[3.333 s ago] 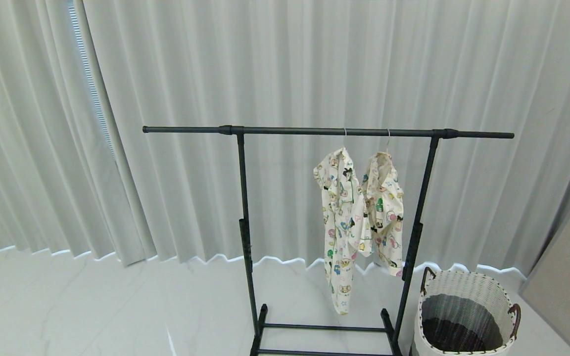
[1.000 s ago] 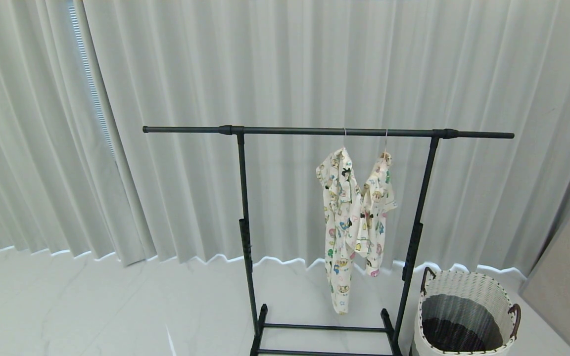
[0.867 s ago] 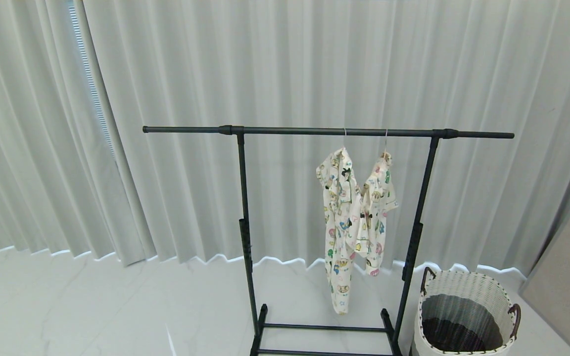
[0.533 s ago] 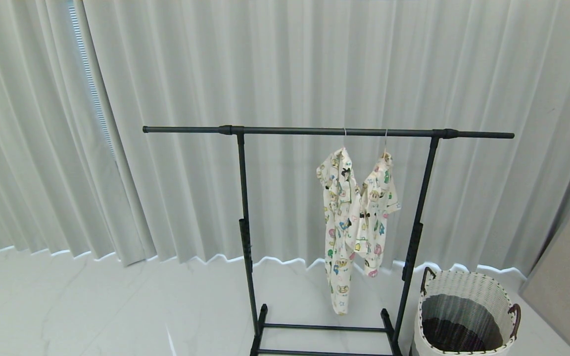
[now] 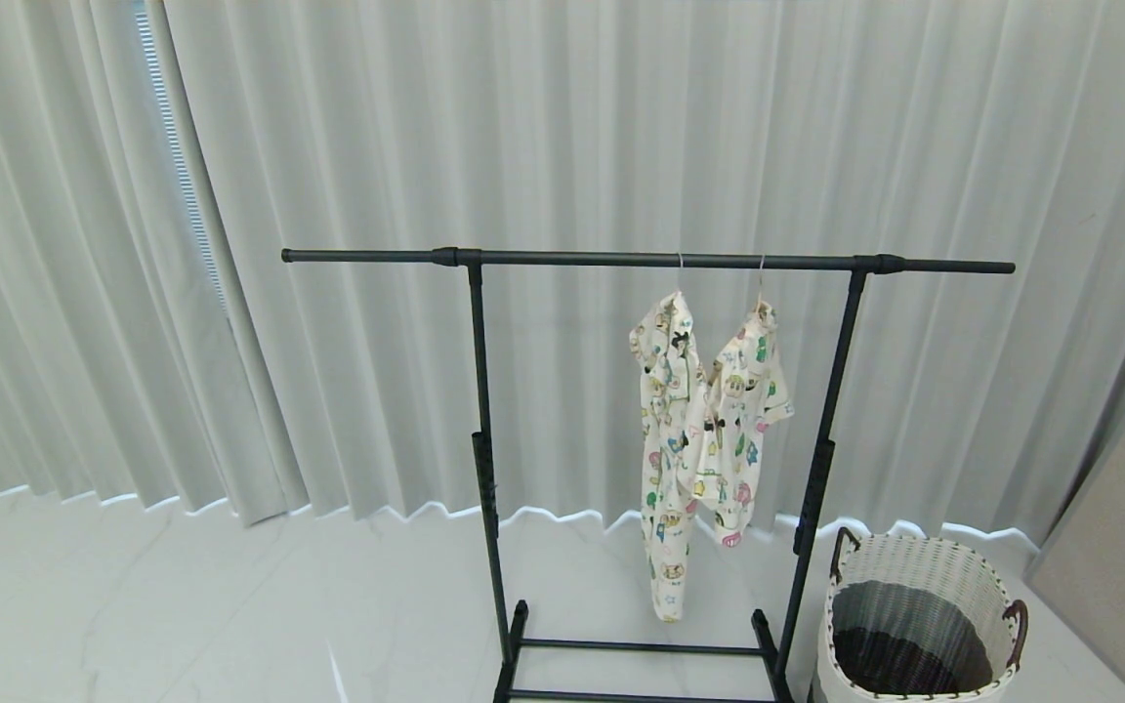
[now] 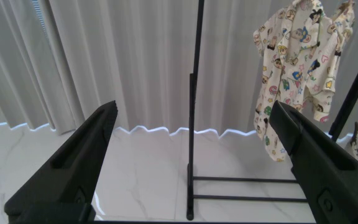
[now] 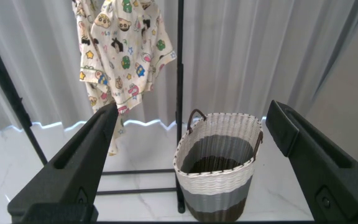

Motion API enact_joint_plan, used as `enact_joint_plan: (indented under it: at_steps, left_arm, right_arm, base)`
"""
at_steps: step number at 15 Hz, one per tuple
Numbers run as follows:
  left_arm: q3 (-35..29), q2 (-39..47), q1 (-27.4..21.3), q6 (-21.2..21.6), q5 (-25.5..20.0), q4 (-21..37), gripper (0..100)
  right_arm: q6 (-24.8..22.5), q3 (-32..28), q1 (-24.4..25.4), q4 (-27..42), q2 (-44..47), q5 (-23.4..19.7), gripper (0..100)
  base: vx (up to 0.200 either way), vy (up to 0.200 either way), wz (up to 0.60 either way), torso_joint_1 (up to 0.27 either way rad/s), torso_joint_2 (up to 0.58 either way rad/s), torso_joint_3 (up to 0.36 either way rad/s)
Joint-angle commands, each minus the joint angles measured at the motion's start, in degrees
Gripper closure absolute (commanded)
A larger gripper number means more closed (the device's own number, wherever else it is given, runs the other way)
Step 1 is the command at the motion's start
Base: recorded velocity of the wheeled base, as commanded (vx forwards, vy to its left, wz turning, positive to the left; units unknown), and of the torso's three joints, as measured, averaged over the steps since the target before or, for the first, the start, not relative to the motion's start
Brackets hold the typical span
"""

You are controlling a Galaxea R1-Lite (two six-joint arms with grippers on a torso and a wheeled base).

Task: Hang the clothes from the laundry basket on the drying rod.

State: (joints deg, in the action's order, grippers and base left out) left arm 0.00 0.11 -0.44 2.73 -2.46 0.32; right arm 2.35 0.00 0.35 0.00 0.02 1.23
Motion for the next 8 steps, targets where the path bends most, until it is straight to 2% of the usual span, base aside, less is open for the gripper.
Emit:
enact_joint_plan:
  at_steps: [1, 8]
  left_arm:
    - [0.0, -0.11, 0.0, -0.01, 0.0, 0.03, 0]
    - [0.0, -0.02, 0.0, -0.01, 0.0, -0.05, 0]
  right_arm:
    - [0.02, 0.0, 0.0, 0.0, -0.02, 0.0, 0]
    - [0.02, 0.0, 0.0, 0.0, -0.02, 0.0, 0]
  base:
    - [0.0, 0.0, 0.0, 0.0, 0.0, 0.0]
    - [0.0, 0.0, 0.0, 0.0, 0.0, 0.0]
